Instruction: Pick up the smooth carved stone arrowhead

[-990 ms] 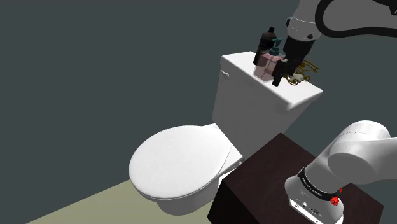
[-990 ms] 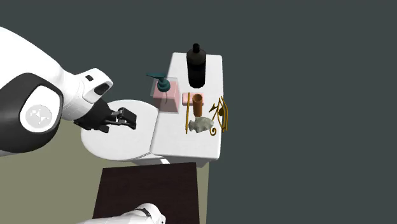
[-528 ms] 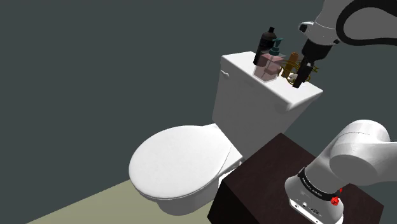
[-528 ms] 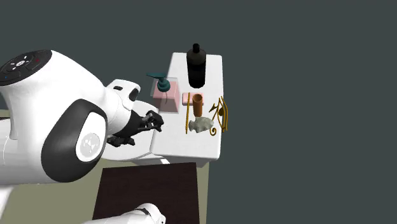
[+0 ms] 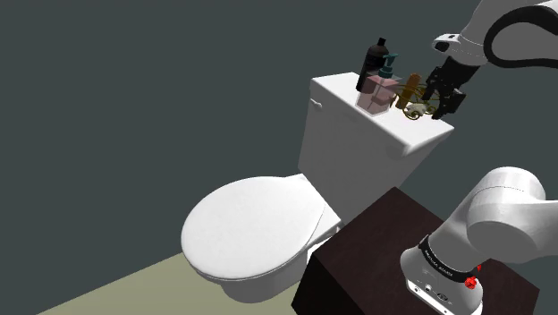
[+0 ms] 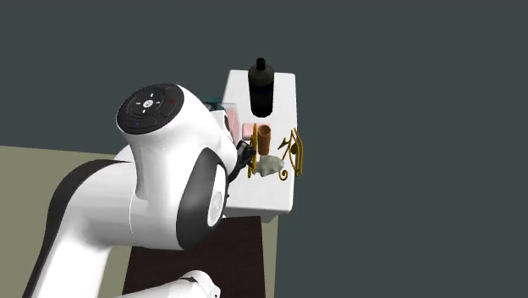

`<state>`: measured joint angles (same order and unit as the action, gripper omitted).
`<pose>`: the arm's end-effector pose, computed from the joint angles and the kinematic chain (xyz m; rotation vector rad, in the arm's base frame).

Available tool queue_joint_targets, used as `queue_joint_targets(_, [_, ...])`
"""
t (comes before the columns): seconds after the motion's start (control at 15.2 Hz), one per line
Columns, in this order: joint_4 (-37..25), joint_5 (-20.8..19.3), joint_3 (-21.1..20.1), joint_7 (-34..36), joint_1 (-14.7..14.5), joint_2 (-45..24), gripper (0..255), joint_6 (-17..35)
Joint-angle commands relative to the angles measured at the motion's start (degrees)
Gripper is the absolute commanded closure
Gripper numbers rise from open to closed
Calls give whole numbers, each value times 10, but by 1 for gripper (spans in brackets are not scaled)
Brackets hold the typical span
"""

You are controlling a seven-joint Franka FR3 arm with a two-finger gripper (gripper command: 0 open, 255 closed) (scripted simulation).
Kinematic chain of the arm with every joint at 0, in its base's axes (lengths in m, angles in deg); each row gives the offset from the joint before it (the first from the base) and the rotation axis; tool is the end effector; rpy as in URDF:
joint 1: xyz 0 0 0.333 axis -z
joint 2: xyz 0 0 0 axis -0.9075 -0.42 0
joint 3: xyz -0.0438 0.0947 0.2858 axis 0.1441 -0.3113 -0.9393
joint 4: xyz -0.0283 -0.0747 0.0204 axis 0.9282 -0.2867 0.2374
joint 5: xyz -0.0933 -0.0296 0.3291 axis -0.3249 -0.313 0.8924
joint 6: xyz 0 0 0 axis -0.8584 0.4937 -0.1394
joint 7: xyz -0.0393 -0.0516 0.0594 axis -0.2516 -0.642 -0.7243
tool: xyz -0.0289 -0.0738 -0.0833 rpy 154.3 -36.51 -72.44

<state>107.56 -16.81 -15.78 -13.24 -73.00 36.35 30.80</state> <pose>0.2220 -0.1698 0.5219 2.7035 1.2170 0.0567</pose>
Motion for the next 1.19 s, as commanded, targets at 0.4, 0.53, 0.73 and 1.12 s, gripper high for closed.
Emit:
queue_joint_targets(0.4, [-104, -73, 179, -299, -114, -79, 0, 61])
queue_joint_targets(0.53, [-91, -80, 187, -296, -113, -79, 0, 75])
queue_joint_targets(0.73, [-71, -90, 199, -292, -111, -79, 0, 95])
queue_joint_targets(1.12, [-56, -100, 211, -289, -110, -81, 255, 114])
